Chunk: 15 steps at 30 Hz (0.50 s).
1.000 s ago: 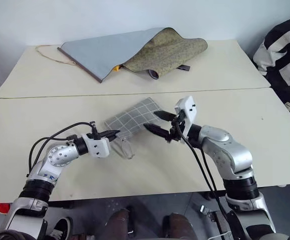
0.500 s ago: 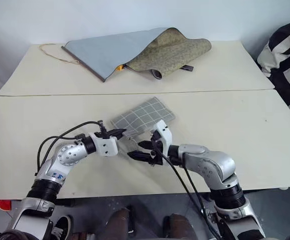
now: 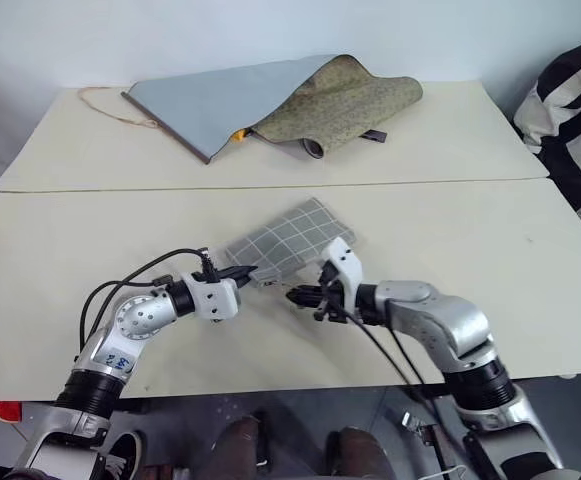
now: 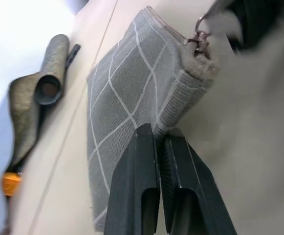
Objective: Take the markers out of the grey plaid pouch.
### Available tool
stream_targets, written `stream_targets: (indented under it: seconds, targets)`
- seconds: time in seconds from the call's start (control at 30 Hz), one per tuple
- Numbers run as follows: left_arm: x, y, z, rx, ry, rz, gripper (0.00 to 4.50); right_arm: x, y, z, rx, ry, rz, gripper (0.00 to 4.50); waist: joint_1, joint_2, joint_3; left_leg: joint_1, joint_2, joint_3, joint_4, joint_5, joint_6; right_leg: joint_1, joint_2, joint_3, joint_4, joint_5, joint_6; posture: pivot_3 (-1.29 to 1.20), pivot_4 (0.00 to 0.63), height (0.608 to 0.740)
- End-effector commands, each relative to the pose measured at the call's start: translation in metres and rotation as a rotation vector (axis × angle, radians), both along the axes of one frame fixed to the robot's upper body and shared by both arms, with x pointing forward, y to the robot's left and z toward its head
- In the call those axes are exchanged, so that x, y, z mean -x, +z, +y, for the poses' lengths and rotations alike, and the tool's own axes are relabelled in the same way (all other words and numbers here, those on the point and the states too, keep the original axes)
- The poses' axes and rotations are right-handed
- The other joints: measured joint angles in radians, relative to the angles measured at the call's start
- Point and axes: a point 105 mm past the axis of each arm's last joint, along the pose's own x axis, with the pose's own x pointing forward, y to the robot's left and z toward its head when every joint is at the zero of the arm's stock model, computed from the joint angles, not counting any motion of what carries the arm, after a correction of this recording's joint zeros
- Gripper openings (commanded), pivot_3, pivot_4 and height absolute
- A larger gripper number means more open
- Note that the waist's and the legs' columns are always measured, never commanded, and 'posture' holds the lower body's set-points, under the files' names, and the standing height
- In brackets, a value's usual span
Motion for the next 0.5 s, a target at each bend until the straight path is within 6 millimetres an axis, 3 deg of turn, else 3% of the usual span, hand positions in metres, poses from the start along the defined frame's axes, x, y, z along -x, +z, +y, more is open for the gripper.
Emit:
stream_targets:
  seconds: [0.03,0.3,0.5]
  targets:
    - [0.005,0.012,0.007,0.048,-0.019,0.006,0.0,-0.011,0.026,-0.014,-0.032,0.004,-0.096,0.06,-0.004,0.0,0.0,0.0,0.001,0.0,0.0,0.0,0.0,0.0,0.0,-0.001,0.0,0.0,0.0,0.0,0.15,0.74]
    - [0.021,0.023,0.03,0.146,-0.061,0.079,0.0,-0.052,0.029,-0.08,0.086,-0.18,-0.189,0.06,-0.013,-0.001,0.001,0.0,0.0,0.0,0.0,0.0,0.0,0.002,0.0,-0.003,0.0,0.0,0.0,0.0,0.15,0.74]
    - [0.019,0.032,0.047,0.182,-0.019,0.076,0.0,-0.06,0.03,-0.109,0.139,-0.237,-0.22,0.06,-0.018,-0.002,0.001,0.0,0.0,0.0,0.001,0.0,0.0,0.002,0.0,-0.003,0.0,0.0,0.0,0.0,0.15,0.74]
